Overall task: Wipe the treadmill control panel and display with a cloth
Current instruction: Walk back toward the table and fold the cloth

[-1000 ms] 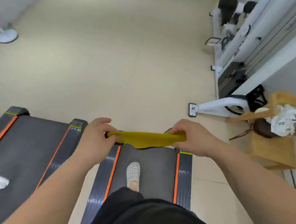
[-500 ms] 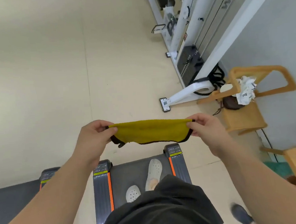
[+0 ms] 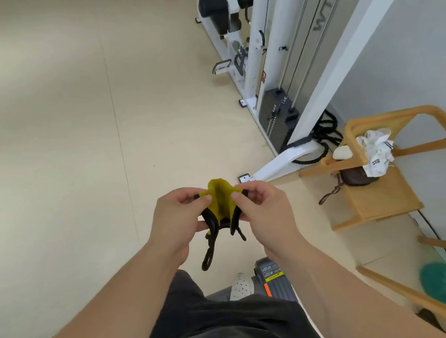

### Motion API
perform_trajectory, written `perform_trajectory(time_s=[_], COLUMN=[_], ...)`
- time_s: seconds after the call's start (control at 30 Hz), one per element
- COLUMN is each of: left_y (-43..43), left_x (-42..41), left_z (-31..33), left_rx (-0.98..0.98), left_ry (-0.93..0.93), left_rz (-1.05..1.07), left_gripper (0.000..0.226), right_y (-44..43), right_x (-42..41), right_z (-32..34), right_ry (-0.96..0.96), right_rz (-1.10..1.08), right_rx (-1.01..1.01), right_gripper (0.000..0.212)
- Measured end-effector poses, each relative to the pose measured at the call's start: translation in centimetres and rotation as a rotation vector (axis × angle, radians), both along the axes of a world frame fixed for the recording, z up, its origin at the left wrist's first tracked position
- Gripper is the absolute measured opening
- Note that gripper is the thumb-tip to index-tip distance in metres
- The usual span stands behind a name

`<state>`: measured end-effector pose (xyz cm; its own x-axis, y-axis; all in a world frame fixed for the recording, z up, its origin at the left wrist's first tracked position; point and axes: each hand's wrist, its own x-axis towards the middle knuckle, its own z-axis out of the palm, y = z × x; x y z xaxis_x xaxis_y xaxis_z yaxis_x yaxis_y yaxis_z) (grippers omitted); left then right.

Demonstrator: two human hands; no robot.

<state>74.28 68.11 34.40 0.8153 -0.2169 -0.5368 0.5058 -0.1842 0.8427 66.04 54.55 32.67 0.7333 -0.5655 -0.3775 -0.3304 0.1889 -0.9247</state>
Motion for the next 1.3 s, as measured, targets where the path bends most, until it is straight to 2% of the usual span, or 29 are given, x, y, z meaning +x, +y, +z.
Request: perform_trajectory(time_s=[0.2,0.33,0.4,0.47,0.53,0.6,0.67,0.77,0.8,0.87,0.97,1.13,1.3], left_y=[-8.0,-12.5,-14.4,-16.0,-17.5,-18.5,-19.8,-23.5,-25.1,-28.7,-34.3,-43.7,-52.8], left_x=[4.5,8.6,11.2,13.8,16.1,17.5,18.4,19.7,20.0,20.2,19.4,16.2,12.9], left_z=[-4.9,-10.8,-15.0,-19.0,-21.5,-22.0,-21.3,-20.0,-19.8,-20.0,-21.4,-22.8,-22.5], left_rx=[-0.039,-0.048,-0.027,-0.018,0.007,0.038,0.037,-0.047,-0.08,-0.108,-0.096,-0.028,-0.022], left_ry=[-0.076,-0.154,-0.191,-0.217,-0.231,-0.237,-0.235,-0.187,-0.168,-0.156,-0.174,-0.133,-0.196], left_rz=[-0.194,-0.314,-0.377,-0.518,-0.669,-0.824,-0.981,-1.142,-1.17,-1.179,-1.103,-1.093,-1.128], left_gripper=[0.019,0.016,0.016,0.017,0.017,0.017,0.017,0.018,0.018,0.016,0.014,0.015,0.013], right_y=[-3.9,-7.1,-8.7,-10.3,-12.0,-13.5,-15.3,-18.4,-19.6,-21.9,-25.6,-33.2,-40.1], right_x=[3.6,6.3,8.0,9.4,10.3,9.9,9.2,8.5,8.3,7.7,6.4,3.7,0.9], right_z=[-3.7,-9.0,-13.0,-17.6,-21.0,-22.7,-23.3,-23.2,-23.0,-23.1,-23.7,-23.4,-22.5], right_ry=[-0.106,-0.154,-0.133,-0.075,0.006,0.076,0.112,0.109,0.077,0.007,-0.012,0.041,0.032], right_rz=[-0.145,-0.161,-0.205,-0.363,-0.469,-0.426,-0.293,-0.231,-0.263,-0.357,-0.488,-0.676,-0.793], right_rx=[0.082,0.148,0.044,-0.177,-0.28,-0.161,-0.05,0.023,0.035,0.05,-0.004,-0.021,-0.019], right_gripper=[0.021,0.036,0.035,0.03,0.035,0.051,0.063,0.071,0.067,0.043,0.018,0.013,0.015])
